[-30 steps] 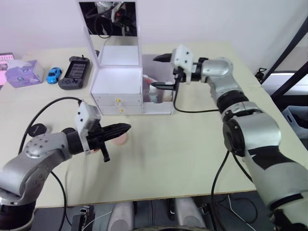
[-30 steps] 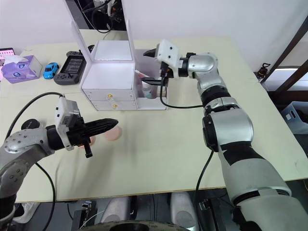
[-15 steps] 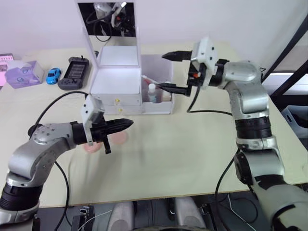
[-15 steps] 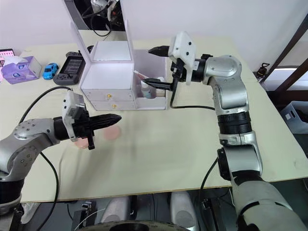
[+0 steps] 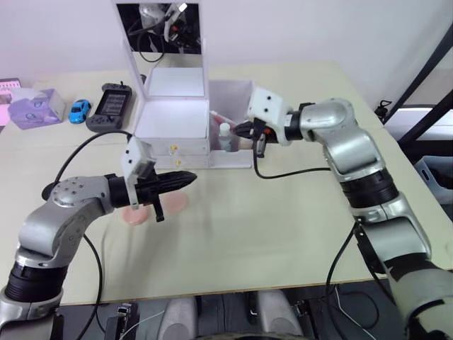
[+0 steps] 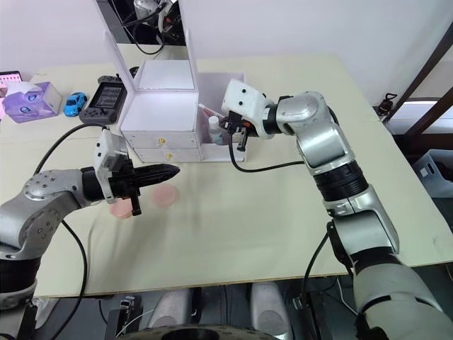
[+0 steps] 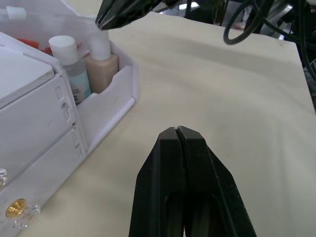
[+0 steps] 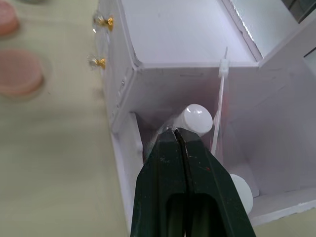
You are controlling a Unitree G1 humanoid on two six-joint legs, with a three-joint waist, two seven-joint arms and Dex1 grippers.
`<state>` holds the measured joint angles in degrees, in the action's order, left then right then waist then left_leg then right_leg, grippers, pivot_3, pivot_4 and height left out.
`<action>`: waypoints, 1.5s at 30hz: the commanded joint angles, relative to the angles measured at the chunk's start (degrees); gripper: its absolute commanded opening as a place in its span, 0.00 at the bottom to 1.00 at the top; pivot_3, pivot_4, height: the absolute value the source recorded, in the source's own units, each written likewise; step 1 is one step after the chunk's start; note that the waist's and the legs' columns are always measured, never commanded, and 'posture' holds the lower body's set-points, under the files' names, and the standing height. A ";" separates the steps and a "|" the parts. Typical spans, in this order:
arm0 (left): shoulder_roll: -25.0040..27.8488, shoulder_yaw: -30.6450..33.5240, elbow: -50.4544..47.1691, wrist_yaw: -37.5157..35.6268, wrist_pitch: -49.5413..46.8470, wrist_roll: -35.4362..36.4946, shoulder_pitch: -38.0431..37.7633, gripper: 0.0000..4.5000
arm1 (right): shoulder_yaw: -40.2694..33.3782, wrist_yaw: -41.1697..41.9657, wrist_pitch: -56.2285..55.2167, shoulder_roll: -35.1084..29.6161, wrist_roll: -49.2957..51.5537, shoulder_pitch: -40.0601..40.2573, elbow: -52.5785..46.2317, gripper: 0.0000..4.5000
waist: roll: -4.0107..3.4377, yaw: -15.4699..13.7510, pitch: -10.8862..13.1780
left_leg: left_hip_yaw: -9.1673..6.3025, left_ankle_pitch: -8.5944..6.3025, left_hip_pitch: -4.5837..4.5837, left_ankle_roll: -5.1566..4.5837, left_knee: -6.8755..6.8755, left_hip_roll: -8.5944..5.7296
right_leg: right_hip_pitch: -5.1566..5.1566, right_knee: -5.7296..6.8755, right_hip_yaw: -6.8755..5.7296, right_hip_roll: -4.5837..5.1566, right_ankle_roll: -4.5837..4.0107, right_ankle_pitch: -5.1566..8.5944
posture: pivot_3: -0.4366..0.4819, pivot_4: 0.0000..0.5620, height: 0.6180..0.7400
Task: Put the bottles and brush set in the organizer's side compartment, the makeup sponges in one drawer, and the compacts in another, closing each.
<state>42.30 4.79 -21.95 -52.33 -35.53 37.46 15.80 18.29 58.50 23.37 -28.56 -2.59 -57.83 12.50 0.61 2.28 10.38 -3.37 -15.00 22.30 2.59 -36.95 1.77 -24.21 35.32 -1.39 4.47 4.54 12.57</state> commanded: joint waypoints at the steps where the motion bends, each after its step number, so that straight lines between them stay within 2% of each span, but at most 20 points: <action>1: -0.15 0.72 -1.56 0.26 1.30 -0.34 -0.61 0.00 | 0.81 -2.07 -5.28 1.02 -2.88 -4.20 5.24 0.00 | 0.00 0.04 0.00 | 0.00 0.00 0.00 0.00 0.00 0.00 | 0.00 0.00 0.00 0.00 -0.01 0.01 | 0.48 0.27 1.00; 7: -0.93 0.58 -2.11 0.83 1.80 -1.05 -1.41 0.00 | 1.01 -8.64 -15.26 4.96 -7.17 -14.19 25.01 0.00 | 0.00 0.23 0.00 | 0.00 0.00 -0.01 0.00 -0.01 0.00 | -0.02 0.04 0.00 0.00 -0.02 -0.01 | 0.48 0.27 1.00; 12: -1.61 -0.35 -1.56 0.82 2.59 -1.81 -1.02 0.00 | 2.21 -22.09 -24.85 7.83 -13.61 -24.30 49.34 0.00 | 0.00 0.16 0.00 | 0.00 0.00 0.00 0.00 0.03 0.00 | -0.03 0.02 0.00 0.00 -0.02 0.00 | 0.48 0.27 1.00; 17: -2.18 -0.86 -1.60 0.67 2.86 -2.24 -0.81 0.00 | 1.94 -29.29 -30.36 8.16 -16.57 -28.25 58.66 0.00 | -0.01 0.22 0.01 | 0.02 0.00 0.05 0.00 0.07 -0.01 | -0.03 -0.09 0.03 0.00 0.00 -0.02 | 0.48 0.27 1.00; 20: -2.13 -0.69 -1.69 0.49 3.15 -2.31 -1.63 0.00 | -0.94 -27.21 -32.69 8.01 -14.24 -29.30 58.91 0.00 | -0.01 0.30 0.01 | 0.03 0.00 0.05 0.00 0.15 -0.01 | -0.09 -0.08 0.04 0.00 0.11 -0.08 | 0.48 0.27 1.00; 25: -1.91 -0.48 -1.17 0.19 3.75 -2.36 -2.17 0.00 | -7.31 -9.51 -33.87 7.56 -5.96 -28.02 52.90 0.00 | -0.03 0.32 0.02 | 0.01 0.00 0.00 -0.01 0.21 0.03 | -0.12 -0.01 0.04 -0.05 0.17 -0.11 | 0.48 0.27 1.00; 28: -1.76 -0.73 -0.07 -0.50 4.42 -2.88 -1.75 0.00 | -6.70 6.32 -25.64 6.36 -1.29 -23.50 41.16 0.00 | -0.02 0.12 0.01 | 0.01 0.00 -0.01 -0.01 0.20 0.02 | -0.10 0.00 0.04 -0.05 0.17 -0.11 | 0.48 0.27 1.00; 31: -1.92 -1.37 0.77 -1.04 4.93 -3.33 -0.97 0.00 | -4.84 13.16 -16.37 5.06 -0.04 -18.72 29.39 0.00 | -0.02 0.01 0.01 | -0.01 0.01 -0.02 -0.01 0.16 0.02 | -0.04 -0.01 0.04 -0.05 0.16 -0.11 | 0.48 0.27 1.00; 34: -2.31 -1.66 1.15 -1.17 5.21 -3.58 -0.38 0.00 | -2.97 15.16 -10.13 4.08 -0.79 -15.21 21.69 0.00 | -0.02 -0.09 0.01 | -0.01 0.01 -0.01 0.00 0.15 0.02 | -0.04 0.00 0.03 -0.05 0.16 -0.11 | 0.48 0.27 1.00; 37: -2.46 -1.65 1.14 -1.12 5.27 -3.59 -0.28 0.00 | -2.06 14.52 -7.69 4.19 -1.31 -13.53 19.00 0.00 | -0.02 0.01 0.01 | 0.00 0.01 -0.02 0.00 0.13 0.02 | -0.04 0.03 0.03 -0.05 0.16 -0.11 | 0.48 0.27 1.00; 45: -2.61 0.39 0.53 0.95 6.16 -3.60 -1.38 0.00 | 1.34 7.41 -12.50 4.99 -7.66 -15.87 26.81 0.00 | -0.01 0.15 0.01 | 0.00 0.01 -0.04 0.00 0.04 0.01 | -0.04 0.11 0.04 -0.05 0.14 -0.10 | 0.48 0.27 1.00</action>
<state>39.77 3.32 -20.19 -51.99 -30.57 34.17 14.22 20.03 67.35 12.56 -23.58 -9.37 -70.71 39.14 0.61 2.43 10.39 -3.37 -14.99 22.27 2.58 -36.91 1.78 -24.25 35.42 -1.35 4.42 4.69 12.47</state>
